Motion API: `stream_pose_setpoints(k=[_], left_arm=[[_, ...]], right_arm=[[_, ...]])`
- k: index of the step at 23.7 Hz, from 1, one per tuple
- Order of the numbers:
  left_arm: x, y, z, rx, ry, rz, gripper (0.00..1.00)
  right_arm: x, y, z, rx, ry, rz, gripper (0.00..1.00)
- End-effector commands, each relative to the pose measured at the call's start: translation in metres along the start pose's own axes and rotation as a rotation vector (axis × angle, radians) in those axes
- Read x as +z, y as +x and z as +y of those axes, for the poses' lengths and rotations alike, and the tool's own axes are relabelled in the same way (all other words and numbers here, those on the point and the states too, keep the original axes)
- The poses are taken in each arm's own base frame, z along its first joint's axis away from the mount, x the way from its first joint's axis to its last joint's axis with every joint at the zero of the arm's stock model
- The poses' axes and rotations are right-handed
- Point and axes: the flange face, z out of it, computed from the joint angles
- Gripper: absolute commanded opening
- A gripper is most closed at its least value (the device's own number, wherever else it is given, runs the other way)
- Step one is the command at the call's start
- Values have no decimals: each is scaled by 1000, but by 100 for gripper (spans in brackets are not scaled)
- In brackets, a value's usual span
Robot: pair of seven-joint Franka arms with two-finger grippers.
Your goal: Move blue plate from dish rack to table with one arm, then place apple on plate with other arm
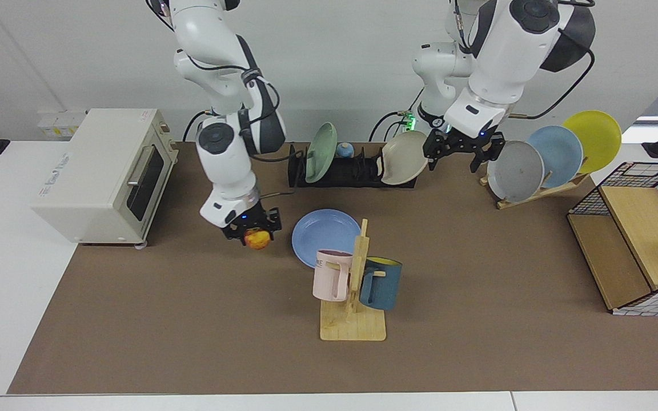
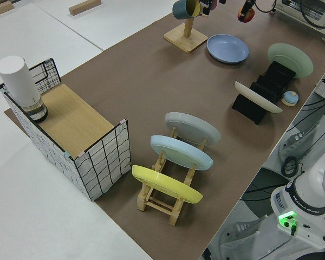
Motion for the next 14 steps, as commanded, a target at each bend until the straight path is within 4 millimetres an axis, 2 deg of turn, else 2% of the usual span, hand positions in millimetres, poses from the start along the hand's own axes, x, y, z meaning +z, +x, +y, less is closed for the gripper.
stream_pose_setpoints(k=[1, 4, 6, 11, 14], left_arm=[[-33, -32, -18, -19, 47, 12, 100], [-35, -49, -20, 17, 57, 1, 100], [-35, -53, -24, 22, 52, 1, 100], [-38, -48, -36, 5, 22, 14, 100], [-41, -48, -38, 2, 25, 19, 100]], right_arm=[[6, -12, -65, 65, -11, 7, 0], [33, -28, -120, 148, -7, 9, 0], [47, -35, -141, 184, -4, 10, 0], [62, -41, -143, 193, 1, 19, 0], [63, -39, -143, 193, 2, 22, 0]])
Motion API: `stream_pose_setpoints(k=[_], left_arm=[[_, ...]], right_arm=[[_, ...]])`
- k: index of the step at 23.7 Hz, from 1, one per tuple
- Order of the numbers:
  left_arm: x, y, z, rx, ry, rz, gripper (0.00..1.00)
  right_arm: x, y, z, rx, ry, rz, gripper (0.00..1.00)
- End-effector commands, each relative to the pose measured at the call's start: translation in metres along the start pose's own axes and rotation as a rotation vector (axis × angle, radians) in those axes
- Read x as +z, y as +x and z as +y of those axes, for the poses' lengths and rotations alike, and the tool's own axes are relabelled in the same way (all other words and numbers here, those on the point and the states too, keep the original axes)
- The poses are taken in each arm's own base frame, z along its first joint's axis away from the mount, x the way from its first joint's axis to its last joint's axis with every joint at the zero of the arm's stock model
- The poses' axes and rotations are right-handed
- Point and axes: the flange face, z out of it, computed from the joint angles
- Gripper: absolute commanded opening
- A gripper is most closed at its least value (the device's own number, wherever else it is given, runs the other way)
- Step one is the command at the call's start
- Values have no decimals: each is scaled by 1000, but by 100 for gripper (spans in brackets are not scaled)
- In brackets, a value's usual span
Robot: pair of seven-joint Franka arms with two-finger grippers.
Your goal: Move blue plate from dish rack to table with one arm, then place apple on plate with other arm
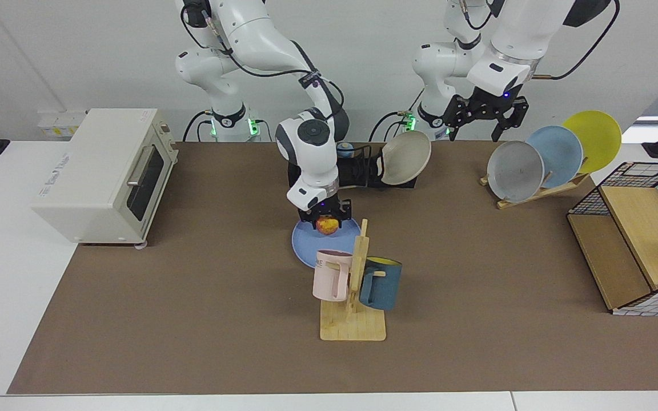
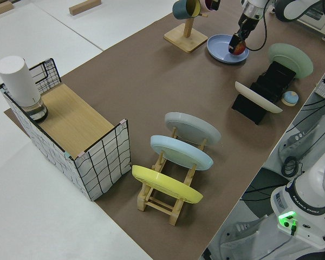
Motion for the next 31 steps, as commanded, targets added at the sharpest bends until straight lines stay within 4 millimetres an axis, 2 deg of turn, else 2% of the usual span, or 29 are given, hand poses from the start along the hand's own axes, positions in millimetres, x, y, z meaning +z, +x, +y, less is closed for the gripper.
stream_pose_setpoints(k=[1, 4, 7, 11, 13, 16, 17, 18, 19, 22, 24, 29, 31], left_arm=[[-2, -5, -9, 3, -3, 12, 100], [-3, -6, -8, 4, 4, 9, 100], [-3, -7, -8, 3, 5, 4, 100], [-4, -8, -9, 3, 1, 5, 100], [-4, -7, -12, -4, -6, 4, 100], [-5, -7, -15, -9, -6, 6, 100], [-5, -5, -18, -13, -7, 11, 100], [-8, -5, -18, -15, -8, 15, 100], [-10, -5, -18, -14, -9, 21, 100], [-11, -6, -19, -16, -7, 18, 100], [-11, -6, -18, -15, -1, 19, 100], [-12, -6, -21, -21, 5, 22, 100], [-12, -6, -21, -21, 5, 22, 100]], right_arm=[[-2, 6, 6, 24, 5, 34, 0], [0, 10, 12, 34, 11, 46, 0], [-4, 15, 9, 50, 33, 63, 0], [11, 10, 4, 42, 33, 64, 0], [12, 10, 4, 42, 30, 62, 8], [15, 12, 12, 49, 25, 60, 26], [15, 11, 11, 49, 26, 60, 39], [14, 12, 12, 53, 27, 61, 66], [15, 12, 11, 52, 27, 60, 100], [11, 15, 10, 48, 20, 64, 100], [0, 22, 14, 53, 21, 75, 100], [-56, 59, 53, 72, 5, 91, 100], [-85, 70, 77, 37, -7, 110, 100]])
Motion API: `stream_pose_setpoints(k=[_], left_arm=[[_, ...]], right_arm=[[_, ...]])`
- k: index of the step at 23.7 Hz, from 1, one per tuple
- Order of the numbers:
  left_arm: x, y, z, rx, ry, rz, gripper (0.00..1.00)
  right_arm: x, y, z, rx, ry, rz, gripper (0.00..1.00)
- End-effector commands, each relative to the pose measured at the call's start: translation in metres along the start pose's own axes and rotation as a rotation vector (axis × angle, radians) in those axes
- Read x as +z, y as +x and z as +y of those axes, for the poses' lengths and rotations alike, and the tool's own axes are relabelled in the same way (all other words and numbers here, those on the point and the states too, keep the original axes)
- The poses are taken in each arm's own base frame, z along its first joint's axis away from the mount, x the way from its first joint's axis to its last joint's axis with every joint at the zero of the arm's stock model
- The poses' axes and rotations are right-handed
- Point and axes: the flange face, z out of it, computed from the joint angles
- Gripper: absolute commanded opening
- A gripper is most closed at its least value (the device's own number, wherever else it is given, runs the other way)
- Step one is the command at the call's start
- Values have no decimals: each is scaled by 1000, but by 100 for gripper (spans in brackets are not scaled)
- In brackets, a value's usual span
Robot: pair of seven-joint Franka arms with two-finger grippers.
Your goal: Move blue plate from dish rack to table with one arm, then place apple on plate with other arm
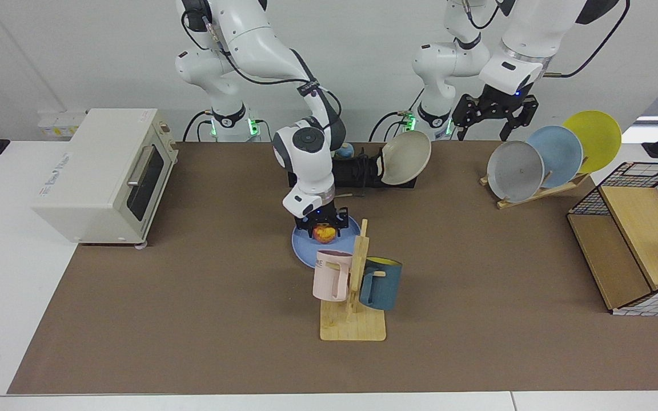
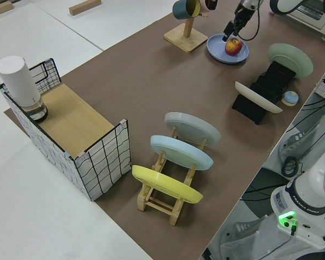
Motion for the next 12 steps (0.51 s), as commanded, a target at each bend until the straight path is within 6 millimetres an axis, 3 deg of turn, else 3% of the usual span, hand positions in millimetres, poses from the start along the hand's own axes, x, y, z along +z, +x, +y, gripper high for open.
stream_pose_setpoints(k=[1, 5, 9, 12], left_arm=[[-4, -5, -5, 4, 6, 8, 100], [-5, -5, -5, 4, 6, 9, 100], [-5, -5, -5, 4, 6, 9, 100], [-5, -5, -5, 4, 6, 9, 100]], right_arm=[[-73, 38, 54, -47, -21, 29, 100], [-128, 50, 106, -140, -34, 8, 100], [-192, 49, 165, -179, -42, -20, 100], [-227, 43, 210, -225, -48, -51, 100]])
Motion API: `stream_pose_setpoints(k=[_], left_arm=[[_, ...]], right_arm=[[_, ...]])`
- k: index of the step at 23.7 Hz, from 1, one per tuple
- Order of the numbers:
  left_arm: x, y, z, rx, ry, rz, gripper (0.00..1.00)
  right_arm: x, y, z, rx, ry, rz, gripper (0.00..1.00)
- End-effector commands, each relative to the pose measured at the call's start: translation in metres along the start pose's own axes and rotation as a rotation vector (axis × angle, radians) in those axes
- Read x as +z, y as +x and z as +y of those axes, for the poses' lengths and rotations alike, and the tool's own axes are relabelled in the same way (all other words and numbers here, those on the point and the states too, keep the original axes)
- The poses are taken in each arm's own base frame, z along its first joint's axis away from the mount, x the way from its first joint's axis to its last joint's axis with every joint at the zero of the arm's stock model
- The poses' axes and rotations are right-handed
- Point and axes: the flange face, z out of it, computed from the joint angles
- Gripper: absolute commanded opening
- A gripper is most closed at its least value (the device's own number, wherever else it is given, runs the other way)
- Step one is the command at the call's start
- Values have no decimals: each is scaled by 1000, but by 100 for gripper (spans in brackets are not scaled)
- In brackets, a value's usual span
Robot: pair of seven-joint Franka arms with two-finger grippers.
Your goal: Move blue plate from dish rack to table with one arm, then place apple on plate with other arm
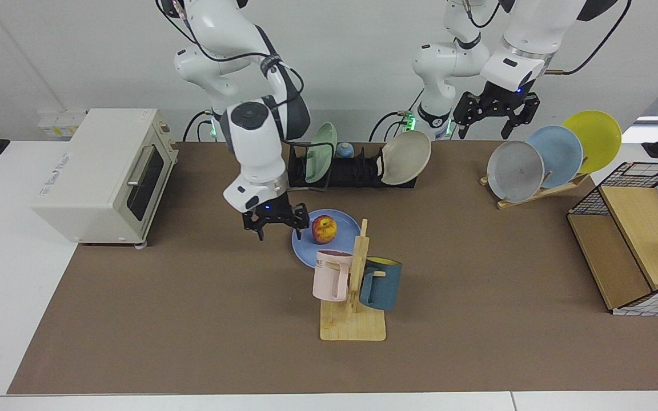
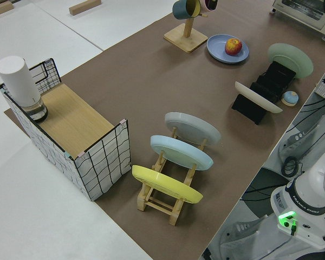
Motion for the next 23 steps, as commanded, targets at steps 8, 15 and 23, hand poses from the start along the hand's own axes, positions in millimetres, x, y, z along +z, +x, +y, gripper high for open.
stream_pose_setpoints(k=[8, 15, 23], left_arm=[[-4, -5, -5, 3, 6, 8, 100], [-4, -5, -5, 3, 6, 8, 100], [-4, -5, -5, 3, 6, 8, 100]], right_arm=[[-56, -41, 110, -74, -13, -79, 100], [-56, -46, 137, -13, -7, -100, 100], [-58, -43, 155, 13, -11, -68, 100]])
